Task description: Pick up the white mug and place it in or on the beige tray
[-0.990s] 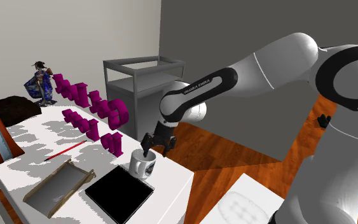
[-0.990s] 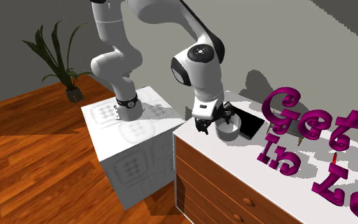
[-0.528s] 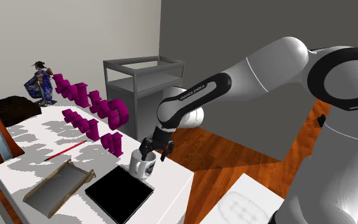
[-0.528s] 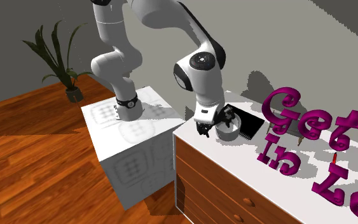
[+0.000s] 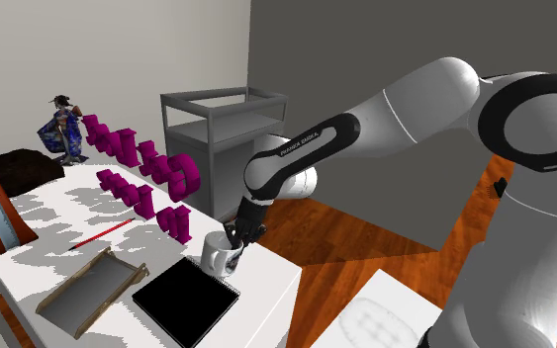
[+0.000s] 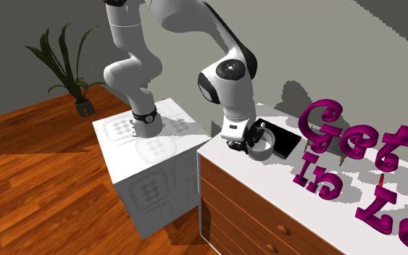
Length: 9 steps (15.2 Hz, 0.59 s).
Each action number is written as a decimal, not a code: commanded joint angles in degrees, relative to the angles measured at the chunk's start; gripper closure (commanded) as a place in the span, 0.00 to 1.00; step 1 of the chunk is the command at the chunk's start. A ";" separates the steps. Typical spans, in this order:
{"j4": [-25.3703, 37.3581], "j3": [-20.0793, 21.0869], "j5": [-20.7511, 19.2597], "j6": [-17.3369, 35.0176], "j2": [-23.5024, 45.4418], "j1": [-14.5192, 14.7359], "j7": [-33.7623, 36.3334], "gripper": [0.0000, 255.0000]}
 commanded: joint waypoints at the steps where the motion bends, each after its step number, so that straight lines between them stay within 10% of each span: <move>1: -0.01 0.00 0.00 0.00 0.01 0.00 0.00 1.00; 9: 0.54 -0.17 -0.83 -2.03 -1.59 -0.06 1.09 1.00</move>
